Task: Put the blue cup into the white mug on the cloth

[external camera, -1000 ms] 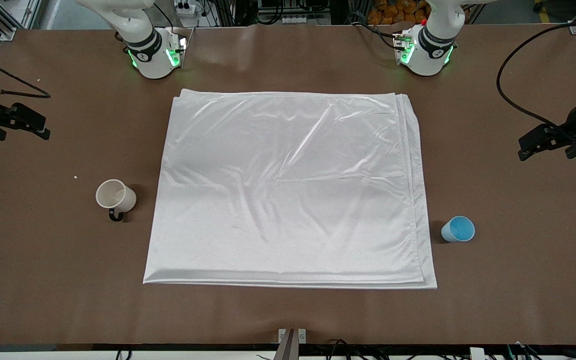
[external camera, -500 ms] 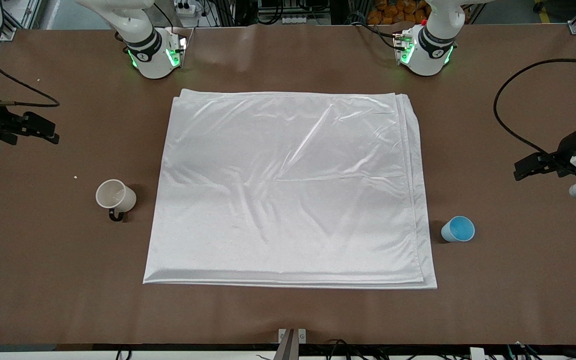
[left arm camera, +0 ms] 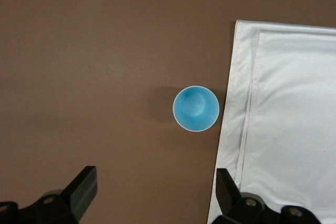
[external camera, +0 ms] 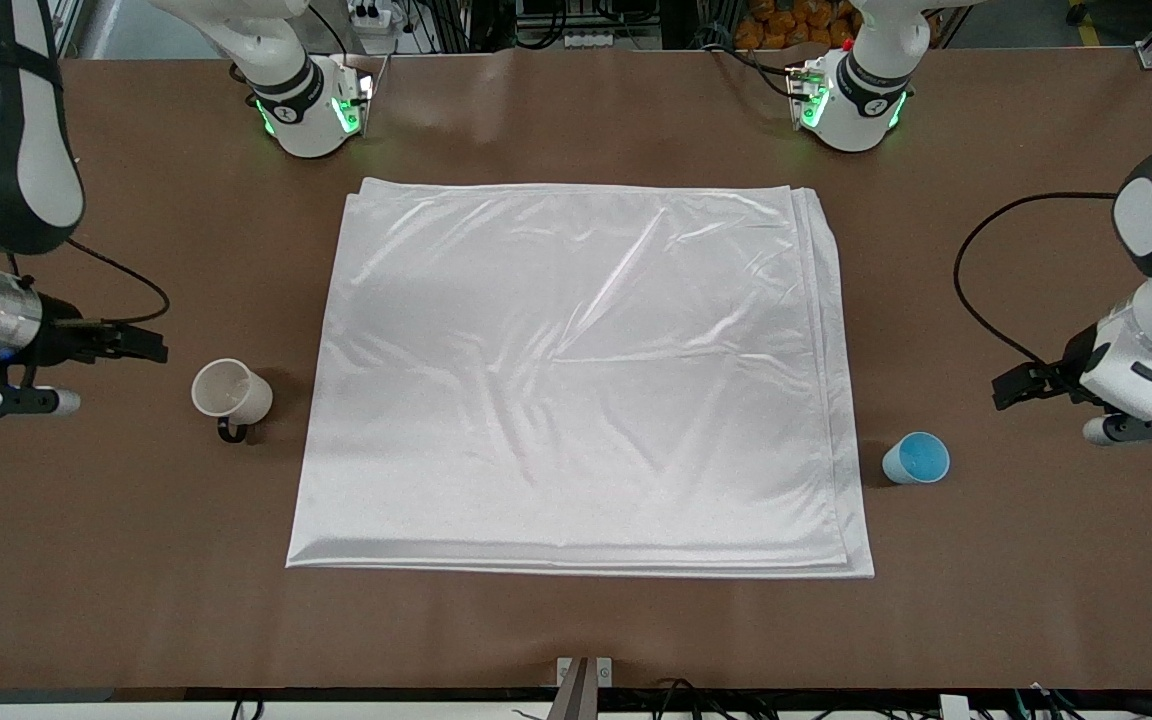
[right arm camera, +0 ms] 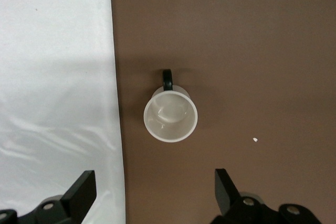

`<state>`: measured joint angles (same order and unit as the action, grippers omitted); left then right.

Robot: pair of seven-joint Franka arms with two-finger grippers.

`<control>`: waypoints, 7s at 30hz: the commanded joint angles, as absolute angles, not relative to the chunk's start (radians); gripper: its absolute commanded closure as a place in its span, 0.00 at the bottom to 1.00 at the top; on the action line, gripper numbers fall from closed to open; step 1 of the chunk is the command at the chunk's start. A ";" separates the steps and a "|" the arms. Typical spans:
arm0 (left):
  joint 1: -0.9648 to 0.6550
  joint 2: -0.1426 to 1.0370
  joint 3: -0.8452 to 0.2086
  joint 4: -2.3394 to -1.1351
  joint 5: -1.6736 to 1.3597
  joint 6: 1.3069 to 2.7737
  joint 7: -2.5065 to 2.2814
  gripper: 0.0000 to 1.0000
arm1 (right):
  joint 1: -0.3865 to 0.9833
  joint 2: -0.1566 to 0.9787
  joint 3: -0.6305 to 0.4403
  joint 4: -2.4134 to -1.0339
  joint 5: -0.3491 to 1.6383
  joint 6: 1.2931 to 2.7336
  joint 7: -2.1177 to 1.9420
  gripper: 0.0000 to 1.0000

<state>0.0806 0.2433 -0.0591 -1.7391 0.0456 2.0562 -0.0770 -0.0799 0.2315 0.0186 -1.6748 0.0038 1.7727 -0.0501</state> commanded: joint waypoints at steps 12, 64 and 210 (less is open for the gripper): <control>0.084 0.422 -0.060 -1.776 0.046 2.279 -0.089 0.00 | -0.077 0.497 0.032 -1.646 0.014 2.005 -0.057 0.00; 0.067 0.620 -0.064 -1.752 0.051 2.447 -0.066 1.00 | -0.089 0.627 0.034 -1.638 0.043 2.043 -0.219 0.84; -0.686 0.581 -0.120 -1.496 0.077 2.163 -0.919 1.00 | 0.052 0.345 0.054 -1.882 0.074 2.048 -0.066 0.00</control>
